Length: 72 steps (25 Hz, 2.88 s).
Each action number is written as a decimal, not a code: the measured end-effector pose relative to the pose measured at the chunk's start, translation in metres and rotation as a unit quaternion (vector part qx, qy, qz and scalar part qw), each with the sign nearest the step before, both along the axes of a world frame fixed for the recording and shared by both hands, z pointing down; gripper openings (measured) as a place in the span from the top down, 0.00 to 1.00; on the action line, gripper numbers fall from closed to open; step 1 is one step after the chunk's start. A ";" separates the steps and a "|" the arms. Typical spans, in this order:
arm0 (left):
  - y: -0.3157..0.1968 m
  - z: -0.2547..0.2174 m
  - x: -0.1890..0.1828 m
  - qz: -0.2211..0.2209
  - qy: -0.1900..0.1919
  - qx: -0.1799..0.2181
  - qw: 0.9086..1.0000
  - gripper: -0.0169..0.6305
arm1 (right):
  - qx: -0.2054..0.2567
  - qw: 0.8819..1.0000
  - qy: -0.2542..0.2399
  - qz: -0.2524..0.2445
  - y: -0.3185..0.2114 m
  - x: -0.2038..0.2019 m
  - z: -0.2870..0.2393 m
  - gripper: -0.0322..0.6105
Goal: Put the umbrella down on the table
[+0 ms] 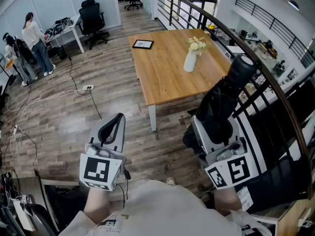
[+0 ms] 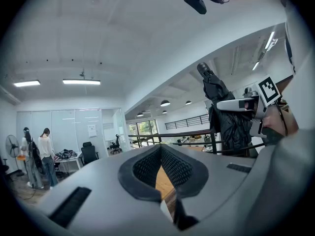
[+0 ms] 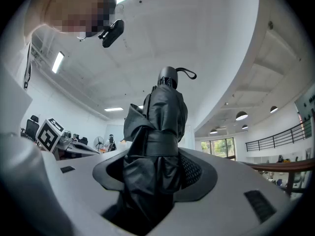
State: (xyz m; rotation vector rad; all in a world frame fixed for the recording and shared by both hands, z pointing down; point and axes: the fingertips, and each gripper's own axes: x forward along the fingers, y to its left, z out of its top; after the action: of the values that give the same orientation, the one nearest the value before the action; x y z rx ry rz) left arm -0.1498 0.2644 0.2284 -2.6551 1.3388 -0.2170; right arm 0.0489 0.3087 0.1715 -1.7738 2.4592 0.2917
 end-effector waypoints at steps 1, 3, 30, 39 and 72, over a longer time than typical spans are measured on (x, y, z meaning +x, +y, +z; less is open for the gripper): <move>-0.003 -0.002 -0.003 0.000 -0.002 0.007 1.000 0.95 | 0.001 1.000 -0.001 -0.002 0.000 0.000 0.000 0.54; -0.008 -0.004 -0.006 0.003 -0.004 0.016 1.000 0.95 | 0.003 1.000 -0.002 -0.004 -0.001 0.001 -0.001 0.54; 0.011 0.021 0.090 -0.019 -0.024 -0.008 0.999 0.95 | -0.032 0.999 -0.015 -0.025 0.002 0.102 0.031 0.54; 0.000 0.030 0.111 -0.024 -0.012 -0.004 1.000 0.95 | -0.051 0.998 -0.023 -0.035 -0.017 0.118 0.051 0.54; -0.415 0.072 0.053 0.027 -0.012 -0.061 0.998 0.95 | -0.178 0.983 0.011 -0.046 -0.439 0.026 0.117 0.54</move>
State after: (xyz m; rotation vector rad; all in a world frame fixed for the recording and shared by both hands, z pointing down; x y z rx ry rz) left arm -0.0964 -0.1502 0.3001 -2.7760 1.2828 -0.3341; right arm 0.0748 -0.1306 0.2886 -1.7716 2.7368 -0.1485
